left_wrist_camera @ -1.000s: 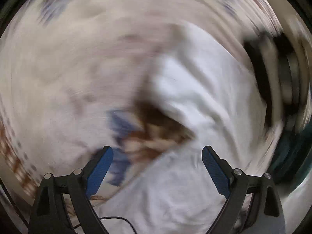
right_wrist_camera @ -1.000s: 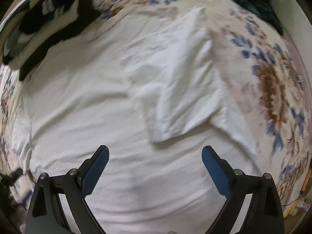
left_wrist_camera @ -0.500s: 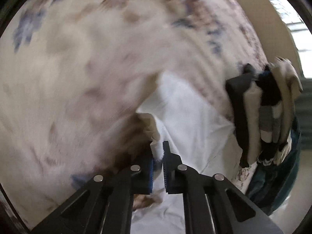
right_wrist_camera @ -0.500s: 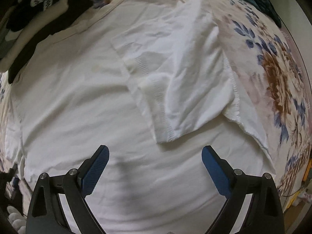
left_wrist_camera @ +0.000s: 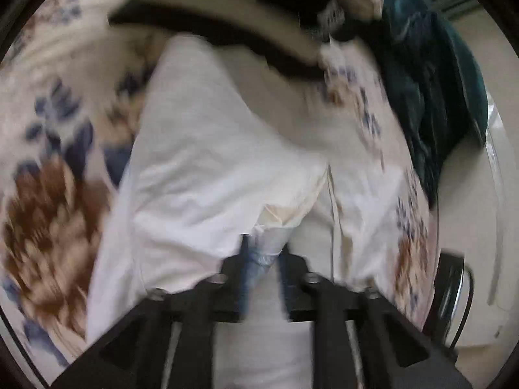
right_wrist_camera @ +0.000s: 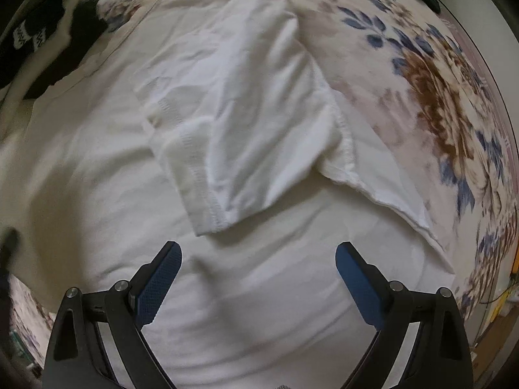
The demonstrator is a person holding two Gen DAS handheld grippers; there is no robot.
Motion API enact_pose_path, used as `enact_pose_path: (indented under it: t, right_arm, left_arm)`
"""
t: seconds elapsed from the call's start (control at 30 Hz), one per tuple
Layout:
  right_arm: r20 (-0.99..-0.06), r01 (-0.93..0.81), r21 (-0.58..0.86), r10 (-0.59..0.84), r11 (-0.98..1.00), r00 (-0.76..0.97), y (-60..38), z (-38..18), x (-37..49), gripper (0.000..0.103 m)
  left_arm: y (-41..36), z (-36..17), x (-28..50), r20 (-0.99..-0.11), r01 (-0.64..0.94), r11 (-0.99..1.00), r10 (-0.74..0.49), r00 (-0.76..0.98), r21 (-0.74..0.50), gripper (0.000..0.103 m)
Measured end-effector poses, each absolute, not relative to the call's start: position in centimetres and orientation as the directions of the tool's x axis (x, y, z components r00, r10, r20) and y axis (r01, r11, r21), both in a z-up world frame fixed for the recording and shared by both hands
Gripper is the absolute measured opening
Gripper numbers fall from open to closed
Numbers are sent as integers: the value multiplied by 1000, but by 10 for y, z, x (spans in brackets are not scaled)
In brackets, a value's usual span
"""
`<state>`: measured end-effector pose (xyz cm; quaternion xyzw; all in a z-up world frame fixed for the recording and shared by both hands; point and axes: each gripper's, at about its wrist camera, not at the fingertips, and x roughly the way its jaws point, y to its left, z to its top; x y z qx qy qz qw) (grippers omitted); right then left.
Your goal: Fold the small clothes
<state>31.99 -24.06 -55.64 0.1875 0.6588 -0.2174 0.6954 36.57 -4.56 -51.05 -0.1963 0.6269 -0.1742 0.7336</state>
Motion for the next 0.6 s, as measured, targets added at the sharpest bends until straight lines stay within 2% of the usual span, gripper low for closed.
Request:
enact_pose_path:
  t: [0.03,0.07,0.1,0.23,0.4,0.6]
  right_arm:
    - [-998,552,-18,-49,834,42,-246,-555,317,97]
    - [-998,552,-12,-45,834,46,-252,-555,312,97]
    - [-998,550,-7,-42,835,51,-259,-554,309,97]
    - [-998,550,44,7,834,69,-279,-549,302,97]
    - [-979,518,201,163,831,119,-276,-539,307,97]
    - [-978,537,206,152,818,144,-286,-537,313,97]
  left_arm:
    - [-36,-508,359,-847,0,858,-507,157,-514,55]
    - [-28,-505,356,-845,-10,857,-507,168,-516,89]
    - [-14,-500,351,-840,-27,853,-509,188,-522,98]
    - [21,-494,362,-883,-89,895,-408,234,-437,98]
    - [42,-516,418,-920,-97,938,-300,251,-332,98]
    - [19,-548,508,-961,0,997,-70,267,-72,98]
